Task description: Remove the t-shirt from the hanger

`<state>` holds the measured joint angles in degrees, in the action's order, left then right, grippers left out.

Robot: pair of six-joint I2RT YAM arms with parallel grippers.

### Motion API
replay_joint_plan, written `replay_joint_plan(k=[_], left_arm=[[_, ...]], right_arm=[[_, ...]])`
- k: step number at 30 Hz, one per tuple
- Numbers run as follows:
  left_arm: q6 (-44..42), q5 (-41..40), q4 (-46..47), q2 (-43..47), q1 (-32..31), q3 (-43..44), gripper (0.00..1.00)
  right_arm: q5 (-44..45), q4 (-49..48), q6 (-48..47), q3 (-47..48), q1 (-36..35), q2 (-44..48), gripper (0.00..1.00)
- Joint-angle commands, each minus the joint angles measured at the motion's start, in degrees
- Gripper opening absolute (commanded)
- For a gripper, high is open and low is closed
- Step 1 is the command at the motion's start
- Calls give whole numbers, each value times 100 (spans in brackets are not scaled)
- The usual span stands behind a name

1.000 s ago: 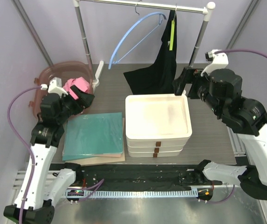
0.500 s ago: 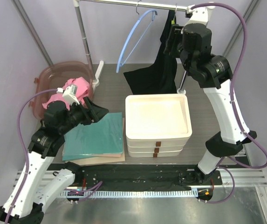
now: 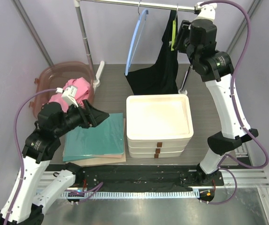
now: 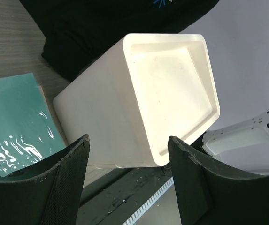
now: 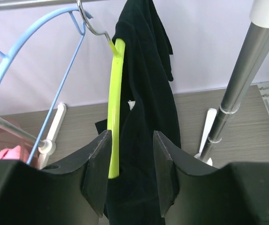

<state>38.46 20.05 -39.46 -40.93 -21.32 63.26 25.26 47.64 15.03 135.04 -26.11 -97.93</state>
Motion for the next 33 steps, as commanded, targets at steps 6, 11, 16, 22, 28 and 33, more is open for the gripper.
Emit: replay_joint_plan(k=[6, 11, 16, 22, 28, 33], left_arm=[[-189, 500, -79, -135, -21, 309, 67], [-207, 482, -132, -144, -12, 292, 67], [-242, 465, -176, -170, -21, 309, 67], [-295, 447, -220, -223, -12, 300, 66], [-330, 455, -237, -205, -12, 318, 66], [-339, 499, -255, -205, -12, 301, 66]], right_arm=[[-731, -571, 641, 84, 369, -147, 42], [-1505, -1037, 1098, -180, 782, -165, 41], [-2042, -1362, 1327, -426, 888, -148, 36], [-2349, -1757, 1582, -883, 932, -25, 45], [-2359, -1959, 1731, -1234, 932, 107, 45], [-2455, -2135, 1863, -1401, 932, 178, 42]])
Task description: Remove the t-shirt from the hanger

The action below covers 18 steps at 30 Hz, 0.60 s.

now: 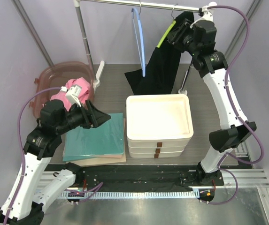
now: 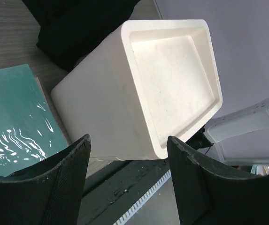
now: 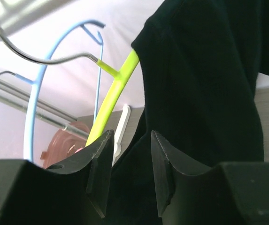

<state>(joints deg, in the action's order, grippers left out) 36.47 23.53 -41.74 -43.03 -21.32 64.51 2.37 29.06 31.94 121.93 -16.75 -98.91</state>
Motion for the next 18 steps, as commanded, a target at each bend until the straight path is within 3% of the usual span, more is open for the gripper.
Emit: replay_joint_plan(k=[1, 18], left_arm=[[-140, 161, -28, 5, -21, 176, 66], [-237, 169, -151, 5, -12, 229, 66]], right_arm=[[-158, -339, 215, -151, -3, 302, 42], [-167, -585, 585, -855, -3, 1182, 55]])
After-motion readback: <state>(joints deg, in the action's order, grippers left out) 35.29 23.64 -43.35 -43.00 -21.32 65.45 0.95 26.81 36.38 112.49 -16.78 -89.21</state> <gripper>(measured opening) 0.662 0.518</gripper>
